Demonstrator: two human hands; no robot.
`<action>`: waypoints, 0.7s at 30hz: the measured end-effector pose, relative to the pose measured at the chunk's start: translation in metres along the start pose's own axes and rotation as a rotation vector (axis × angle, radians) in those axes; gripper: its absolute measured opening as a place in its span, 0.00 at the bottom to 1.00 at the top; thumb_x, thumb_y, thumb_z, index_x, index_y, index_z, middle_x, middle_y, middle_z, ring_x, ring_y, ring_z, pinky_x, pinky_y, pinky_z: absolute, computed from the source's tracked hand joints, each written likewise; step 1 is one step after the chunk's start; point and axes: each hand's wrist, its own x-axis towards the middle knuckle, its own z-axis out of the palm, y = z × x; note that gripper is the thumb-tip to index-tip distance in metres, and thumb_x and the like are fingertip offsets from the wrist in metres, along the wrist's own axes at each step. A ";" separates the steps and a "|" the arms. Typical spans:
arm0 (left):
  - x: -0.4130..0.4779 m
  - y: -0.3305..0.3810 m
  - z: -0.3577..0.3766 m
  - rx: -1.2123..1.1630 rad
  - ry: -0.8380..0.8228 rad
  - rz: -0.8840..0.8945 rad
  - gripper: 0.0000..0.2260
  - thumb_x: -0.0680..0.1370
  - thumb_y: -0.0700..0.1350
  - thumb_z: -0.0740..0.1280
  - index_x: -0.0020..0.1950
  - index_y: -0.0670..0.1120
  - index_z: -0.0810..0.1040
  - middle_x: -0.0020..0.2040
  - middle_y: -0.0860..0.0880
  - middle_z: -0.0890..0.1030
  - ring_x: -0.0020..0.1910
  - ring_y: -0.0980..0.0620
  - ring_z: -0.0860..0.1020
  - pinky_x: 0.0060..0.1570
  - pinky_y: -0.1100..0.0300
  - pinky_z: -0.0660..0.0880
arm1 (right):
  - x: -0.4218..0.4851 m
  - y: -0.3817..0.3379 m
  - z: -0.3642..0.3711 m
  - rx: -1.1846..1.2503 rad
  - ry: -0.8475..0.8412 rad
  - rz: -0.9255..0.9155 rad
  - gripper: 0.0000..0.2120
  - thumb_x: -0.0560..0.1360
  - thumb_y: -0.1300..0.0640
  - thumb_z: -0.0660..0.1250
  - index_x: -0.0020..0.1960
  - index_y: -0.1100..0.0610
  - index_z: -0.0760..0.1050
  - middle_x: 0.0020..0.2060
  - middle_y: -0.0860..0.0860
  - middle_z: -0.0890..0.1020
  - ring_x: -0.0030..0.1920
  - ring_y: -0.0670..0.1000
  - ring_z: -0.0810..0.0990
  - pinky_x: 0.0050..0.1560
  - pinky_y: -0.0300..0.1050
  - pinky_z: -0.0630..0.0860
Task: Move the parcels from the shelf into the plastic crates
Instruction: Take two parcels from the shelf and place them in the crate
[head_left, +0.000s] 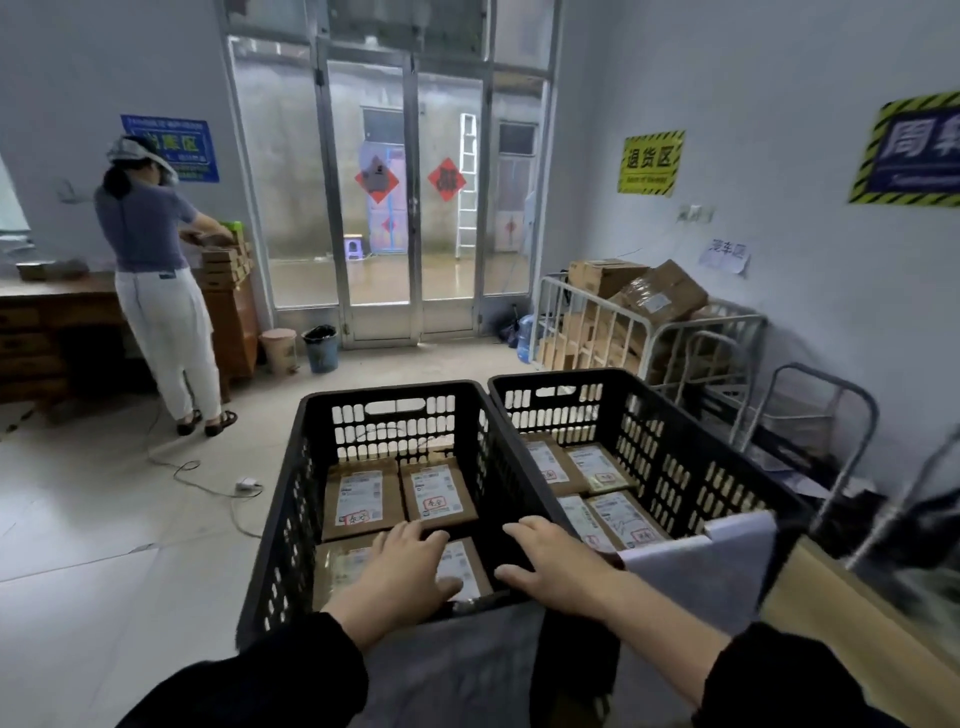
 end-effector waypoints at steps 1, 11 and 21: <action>-0.001 0.001 0.001 -0.016 0.031 -0.008 0.27 0.77 0.57 0.59 0.74 0.50 0.59 0.73 0.45 0.61 0.74 0.45 0.57 0.73 0.49 0.53 | -0.003 -0.001 0.000 0.007 0.008 0.002 0.29 0.78 0.43 0.58 0.74 0.55 0.57 0.71 0.53 0.62 0.71 0.54 0.61 0.69 0.49 0.62; -0.029 0.114 0.034 -0.013 0.061 0.296 0.26 0.77 0.57 0.60 0.72 0.50 0.62 0.73 0.45 0.63 0.73 0.45 0.60 0.71 0.52 0.58 | -0.138 0.064 0.004 0.043 0.132 0.308 0.29 0.78 0.44 0.59 0.74 0.54 0.57 0.74 0.54 0.59 0.73 0.54 0.58 0.71 0.50 0.60; -0.059 0.267 0.050 0.079 0.034 0.596 0.25 0.76 0.58 0.60 0.71 0.49 0.63 0.70 0.45 0.65 0.72 0.45 0.61 0.70 0.52 0.58 | -0.281 0.132 -0.020 0.136 0.256 0.611 0.29 0.79 0.46 0.59 0.75 0.55 0.56 0.75 0.54 0.55 0.75 0.54 0.55 0.72 0.48 0.57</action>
